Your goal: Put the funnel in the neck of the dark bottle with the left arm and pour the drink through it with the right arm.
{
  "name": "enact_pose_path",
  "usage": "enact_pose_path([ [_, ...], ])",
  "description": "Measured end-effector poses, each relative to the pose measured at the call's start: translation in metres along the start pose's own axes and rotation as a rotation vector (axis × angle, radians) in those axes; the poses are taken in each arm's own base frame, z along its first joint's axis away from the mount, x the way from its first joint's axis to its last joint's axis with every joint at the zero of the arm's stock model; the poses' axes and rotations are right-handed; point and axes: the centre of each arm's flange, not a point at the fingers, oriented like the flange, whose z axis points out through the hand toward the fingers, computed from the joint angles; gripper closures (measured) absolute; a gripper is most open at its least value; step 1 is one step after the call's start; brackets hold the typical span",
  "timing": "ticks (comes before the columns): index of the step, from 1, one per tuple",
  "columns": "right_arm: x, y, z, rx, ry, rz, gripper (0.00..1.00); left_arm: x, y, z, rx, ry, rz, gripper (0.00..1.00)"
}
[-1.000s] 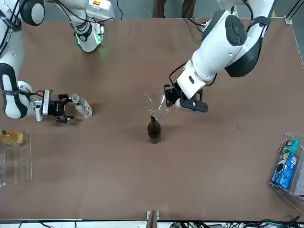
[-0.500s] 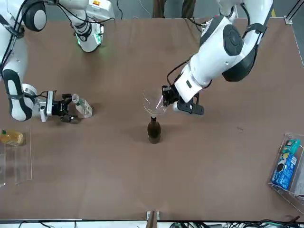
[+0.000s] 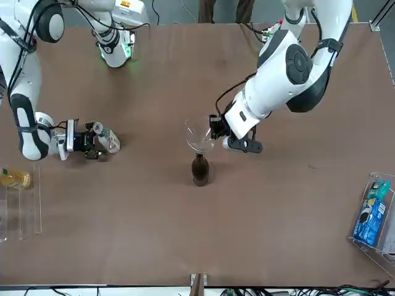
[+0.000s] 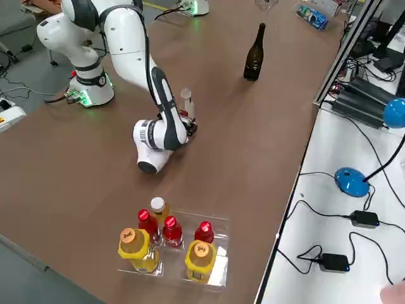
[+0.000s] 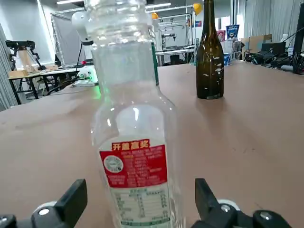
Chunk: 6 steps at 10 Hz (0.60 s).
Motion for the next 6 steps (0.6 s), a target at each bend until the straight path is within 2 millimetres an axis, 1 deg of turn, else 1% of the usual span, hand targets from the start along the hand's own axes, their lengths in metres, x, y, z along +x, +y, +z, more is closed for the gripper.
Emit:
enact_pose_path([
  [2, -0.001, 0.0, 0.011, 0.008, 0.016, 0.001, 0.0, 0.004, -0.005, 0.01, 0.001, -0.018, -0.009, 0.91],
  [4, 0.0, 0.001, 0.019, 0.011, 0.027, 0.001, 0.04, 0.007, -0.009, 0.017, 0.001, -0.032, -0.015, 0.91],
  [6, 0.0, 0.002, 0.021, 0.012, 0.029, 0.0, 0.15, 0.008, -0.012, 0.022, 0.001, -0.04, -0.019, 0.9],
])
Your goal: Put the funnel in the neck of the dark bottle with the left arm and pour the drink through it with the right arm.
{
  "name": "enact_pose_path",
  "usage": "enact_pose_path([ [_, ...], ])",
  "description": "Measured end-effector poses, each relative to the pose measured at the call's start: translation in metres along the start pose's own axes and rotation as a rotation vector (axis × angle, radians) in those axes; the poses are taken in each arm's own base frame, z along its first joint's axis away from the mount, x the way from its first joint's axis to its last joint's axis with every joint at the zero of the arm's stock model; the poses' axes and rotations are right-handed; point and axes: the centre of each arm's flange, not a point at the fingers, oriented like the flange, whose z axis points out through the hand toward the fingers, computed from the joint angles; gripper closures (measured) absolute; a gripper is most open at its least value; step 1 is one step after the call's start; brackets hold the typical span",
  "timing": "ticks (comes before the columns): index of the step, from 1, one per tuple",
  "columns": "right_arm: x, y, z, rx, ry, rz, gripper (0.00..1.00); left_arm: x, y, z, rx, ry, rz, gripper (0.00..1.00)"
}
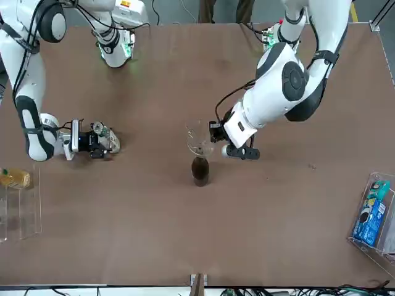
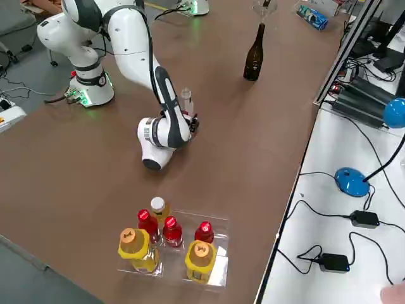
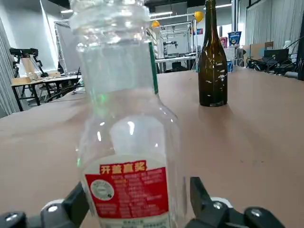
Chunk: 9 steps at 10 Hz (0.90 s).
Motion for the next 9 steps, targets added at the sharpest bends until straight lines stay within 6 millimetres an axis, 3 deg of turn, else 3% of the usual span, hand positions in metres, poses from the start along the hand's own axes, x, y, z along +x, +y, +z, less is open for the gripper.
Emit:
enact_pose_path([
  [1, 0.0, 0.0, 0.0, -0.001, 0.0, 0.0, 0.25, 0.0, 0.0, 0.001, 0.0, -0.001, -0.001, 0.78],
  [3, 0.0, 0.0, 0.0, -0.002, 0.0, 0.0, 0.37, 0.001, -0.001, 0.001, -0.002, -0.002, -0.002, 0.47],
  [6, 0.0, 0.0, 0.0, -0.003, 0.0, 0.004, 0.48, -0.002, 0.012, -0.024, -0.044, 0.024, -0.008, 0.02],
  [8, 0.0, 0.0, 0.0, -0.002, 0.004, 0.036, 0.55, 0.002, 0.01, -0.048, -0.154, -0.007, -0.088, 0.01],
  [9, 0.001, 0.0, 0.0, -0.001, 0.006, 0.053, 0.56, 0.014, -0.005, -0.056, -0.187, -0.009, -0.133, 0.01],
])
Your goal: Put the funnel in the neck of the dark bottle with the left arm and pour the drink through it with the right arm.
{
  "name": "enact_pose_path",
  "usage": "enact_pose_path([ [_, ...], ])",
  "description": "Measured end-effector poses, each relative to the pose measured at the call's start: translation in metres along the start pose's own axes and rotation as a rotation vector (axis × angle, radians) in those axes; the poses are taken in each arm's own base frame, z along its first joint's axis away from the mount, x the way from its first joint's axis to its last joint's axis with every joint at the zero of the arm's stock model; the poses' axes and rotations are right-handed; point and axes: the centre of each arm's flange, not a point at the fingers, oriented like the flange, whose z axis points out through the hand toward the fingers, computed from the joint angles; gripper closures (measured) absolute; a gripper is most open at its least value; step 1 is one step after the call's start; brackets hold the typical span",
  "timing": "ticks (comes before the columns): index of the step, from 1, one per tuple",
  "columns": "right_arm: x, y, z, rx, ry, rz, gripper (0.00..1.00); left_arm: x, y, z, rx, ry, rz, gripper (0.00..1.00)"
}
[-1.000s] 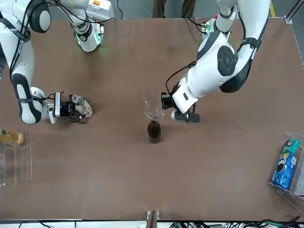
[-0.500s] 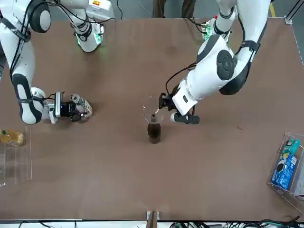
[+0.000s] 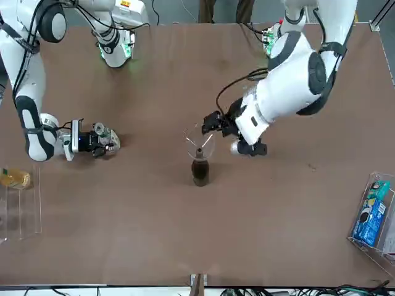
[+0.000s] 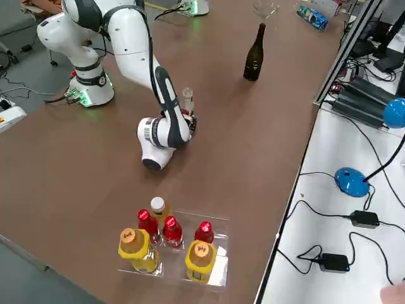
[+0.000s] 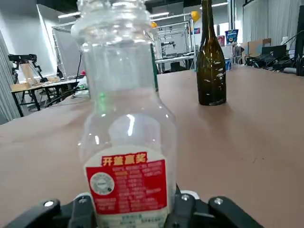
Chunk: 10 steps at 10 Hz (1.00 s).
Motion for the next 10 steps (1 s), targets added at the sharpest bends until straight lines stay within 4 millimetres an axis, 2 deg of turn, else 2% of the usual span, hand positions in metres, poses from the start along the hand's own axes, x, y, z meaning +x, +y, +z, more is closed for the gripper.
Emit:
enact_pose_path([
  [2, 0.007, 0.003, 0.0, 0.003, -0.001, 0.04, 0.57, 0.028, -0.029, -0.016, -0.007, 0.028, 0.046, 0.03],
  [4, 0.034, 0.012, -0.003, 0.002, -0.013, 0.088, 0.57, 0.047, -0.054, -0.029, 0.009, 0.047, 0.277, 0.06],
  [6, 0.082, 0.025, -0.012, -0.012, -0.036, 0.145, 0.57, 0.059, -0.091, -0.031, 0.043, -0.022, 0.516, 0.01],
  [7, 0.111, 0.029, -0.018, -0.026, -0.05, 0.171, 0.57, 0.064, -0.107, -0.035, 0.045, -0.052, 0.581, 0.04],
  [8, 0.141, 0.033, -0.024, -0.047, -0.071, 0.197, 0.57, 0.067, -0.119, -0.041, 0.026, -0.064, 0.632, 0.06],
  [10, 0.197, 0.037, -0.03, -0.1, -0.112, 0.263, 0.57, 0.062, -0.132, -0.04, -0.031, -0.092, 0.714, 0.07],
])
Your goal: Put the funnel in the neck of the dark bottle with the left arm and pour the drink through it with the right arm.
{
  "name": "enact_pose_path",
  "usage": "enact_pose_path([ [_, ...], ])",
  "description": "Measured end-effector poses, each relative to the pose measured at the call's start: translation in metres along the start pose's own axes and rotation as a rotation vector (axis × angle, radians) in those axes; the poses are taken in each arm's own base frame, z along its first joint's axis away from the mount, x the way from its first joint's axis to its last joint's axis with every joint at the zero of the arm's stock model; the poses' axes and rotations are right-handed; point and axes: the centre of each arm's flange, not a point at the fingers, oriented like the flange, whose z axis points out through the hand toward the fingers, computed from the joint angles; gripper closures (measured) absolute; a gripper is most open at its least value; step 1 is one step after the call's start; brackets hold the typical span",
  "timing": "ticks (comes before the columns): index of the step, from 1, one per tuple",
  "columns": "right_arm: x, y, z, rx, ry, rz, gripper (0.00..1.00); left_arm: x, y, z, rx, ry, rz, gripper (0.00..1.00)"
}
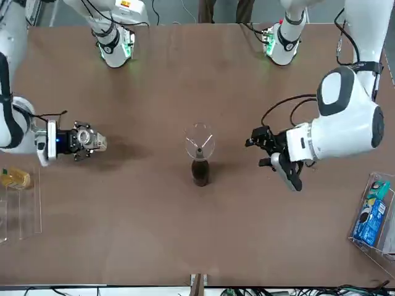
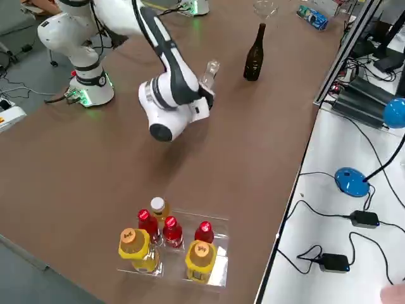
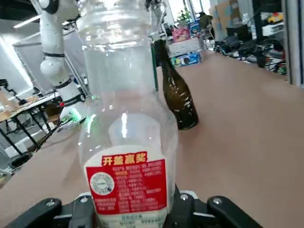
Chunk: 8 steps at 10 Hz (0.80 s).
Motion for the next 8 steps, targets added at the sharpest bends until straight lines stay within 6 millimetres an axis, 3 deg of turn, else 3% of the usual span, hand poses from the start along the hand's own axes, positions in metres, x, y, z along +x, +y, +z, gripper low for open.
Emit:
enact_pose_path([
  [3, 0.077, -0.022, -0.008, -0.082, -0.056, 0.148, 0.57, -0.009, -0.002, 0.018, -0.042, 0.077, 0.093, 0.05],
  [4, 0.103, -0.03, -0.005, -0.115, -0.078, 0.182, 0.57, -0.01, 0.0, 0.027, -0.042, 0.129, 0.211, 0.03],
  [6, 0.145, -0.044, 0.018, -0.174, -0.104, 0.248, 0.57, -0.009, -0.006, 0.053, -0.099, 0.21, 0.45, 0.0],
  [8, 0.182, -0.06, 0.046, -0.226, -0.126, 0.317, 0.57, -0.009, -0.026, 0.086, -0.185, 0.28, 0.612, 0.0],
])
